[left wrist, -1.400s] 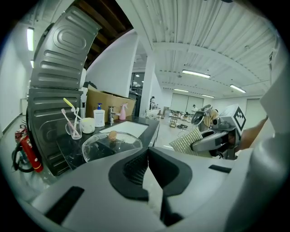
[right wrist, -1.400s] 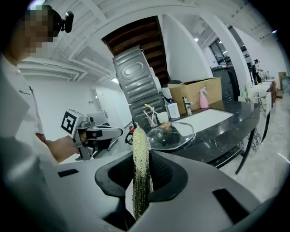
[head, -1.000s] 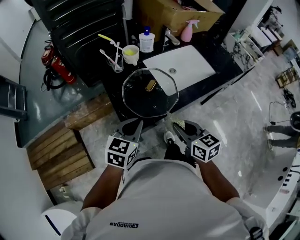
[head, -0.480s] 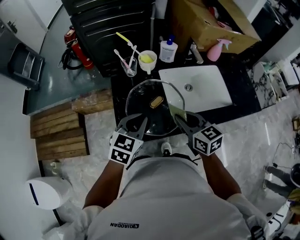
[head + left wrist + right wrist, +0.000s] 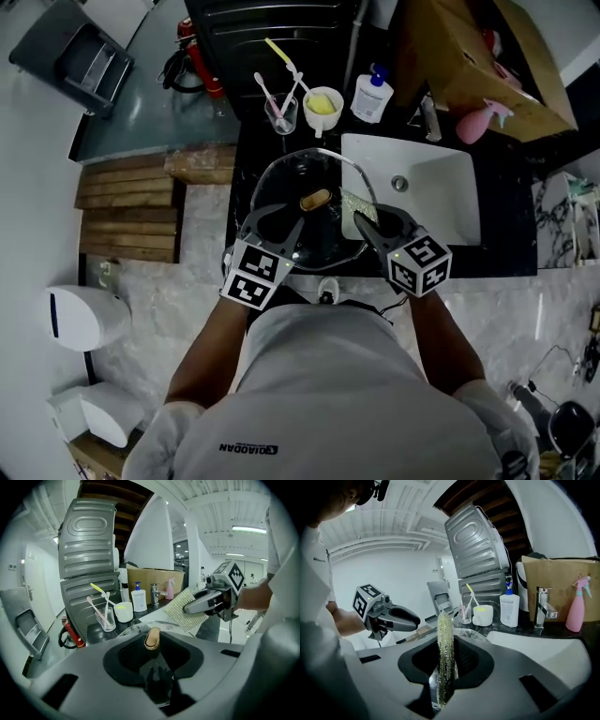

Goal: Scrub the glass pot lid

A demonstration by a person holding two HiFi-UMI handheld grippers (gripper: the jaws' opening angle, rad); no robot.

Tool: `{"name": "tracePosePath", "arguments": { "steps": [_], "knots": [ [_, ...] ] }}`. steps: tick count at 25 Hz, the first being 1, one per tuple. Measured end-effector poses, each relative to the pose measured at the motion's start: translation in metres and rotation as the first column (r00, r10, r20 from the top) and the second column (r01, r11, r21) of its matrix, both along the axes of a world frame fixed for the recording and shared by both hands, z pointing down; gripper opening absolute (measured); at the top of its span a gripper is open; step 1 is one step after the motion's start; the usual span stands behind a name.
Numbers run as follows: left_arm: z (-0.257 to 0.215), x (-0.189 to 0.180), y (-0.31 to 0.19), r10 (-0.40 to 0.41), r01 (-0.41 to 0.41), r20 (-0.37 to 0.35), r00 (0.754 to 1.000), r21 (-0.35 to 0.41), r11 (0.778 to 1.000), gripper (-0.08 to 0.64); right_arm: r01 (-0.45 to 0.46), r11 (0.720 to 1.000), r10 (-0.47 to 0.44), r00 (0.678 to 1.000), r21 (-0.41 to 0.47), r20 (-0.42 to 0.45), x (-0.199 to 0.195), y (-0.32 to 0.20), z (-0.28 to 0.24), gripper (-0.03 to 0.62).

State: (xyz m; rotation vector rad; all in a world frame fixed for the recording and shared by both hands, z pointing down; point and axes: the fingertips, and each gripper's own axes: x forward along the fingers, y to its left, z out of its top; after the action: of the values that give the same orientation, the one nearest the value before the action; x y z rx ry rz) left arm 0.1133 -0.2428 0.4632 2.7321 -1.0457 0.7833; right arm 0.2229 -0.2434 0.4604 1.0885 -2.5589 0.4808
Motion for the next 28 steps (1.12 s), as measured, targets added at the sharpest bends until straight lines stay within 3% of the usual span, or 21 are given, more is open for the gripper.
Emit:
{"name": "tracePosePath", "arguments": {
  "steps": [9, 14, 20, 22, 23, 26, 28],
  "knots": [
    [0.032, 0.019, -0.015, 0.012, -0.005, 0.089, 0.996, -0.069, 0.998, 0.135, 0.148, 0.986, -0.132, 0.973, 0.073, -0.188, -0.004, -0.024, 0.02, 0.083],
    [0.047, 0.033, -0.025, 0.075, -0.064, 0.092, 0.993, -0.119, 0.991, 0.139, 0.226, 0.969, -0.185, 0.935, 0.104, -0.303, -0.007, -0.054, 0.023, 0.083],
    [0.063, 0.037, -0.03, 0.11, -0.095, 0.103, 0.989, -0.149, 0.984, 0.15, 0.348, 0.934, -0.297, 0.886, 0.087, -0.357, -0.033, -0.097, 0.025, 0.083],
    [0.066, 0.038, -0.033, 0.116, -0.099, 0.098, 0.988, -0.159, 0.982, 0.15, 0.433, 0.898, -0.371, 0.837, 0.073, -0.402, -0.051, -0.106, 0.029, 0.083],
    [0.067, 0.038, -0.034, 0.121, -0.104, 0.093, 0.988, -0.165, 0.981, 0.152, 0.485, 0.872, -0.412, 0.797, 0.061, -0.442, -0.06, -0.11, 0.032, 0.083],
    [0.068, 0.04, -0.036, 0.133, -0.118, 0.083, 0.988, -0.169, 0.979, 0.155, 0.645, 0.764, -0.512, 0.633, 0.029, -0.58, -0.089, -0.117, 0.044, 0.083],
    [0.068, 0.041, -0.036, 0.137, -0.123, 0.089, 0.987, -0.151, 0.981, 0.154, 0.716, 0.698, -0.541, 0.548, 0.023, -0.638, -0.107, -0.122, 0.052, 0.083]
  ]
}}
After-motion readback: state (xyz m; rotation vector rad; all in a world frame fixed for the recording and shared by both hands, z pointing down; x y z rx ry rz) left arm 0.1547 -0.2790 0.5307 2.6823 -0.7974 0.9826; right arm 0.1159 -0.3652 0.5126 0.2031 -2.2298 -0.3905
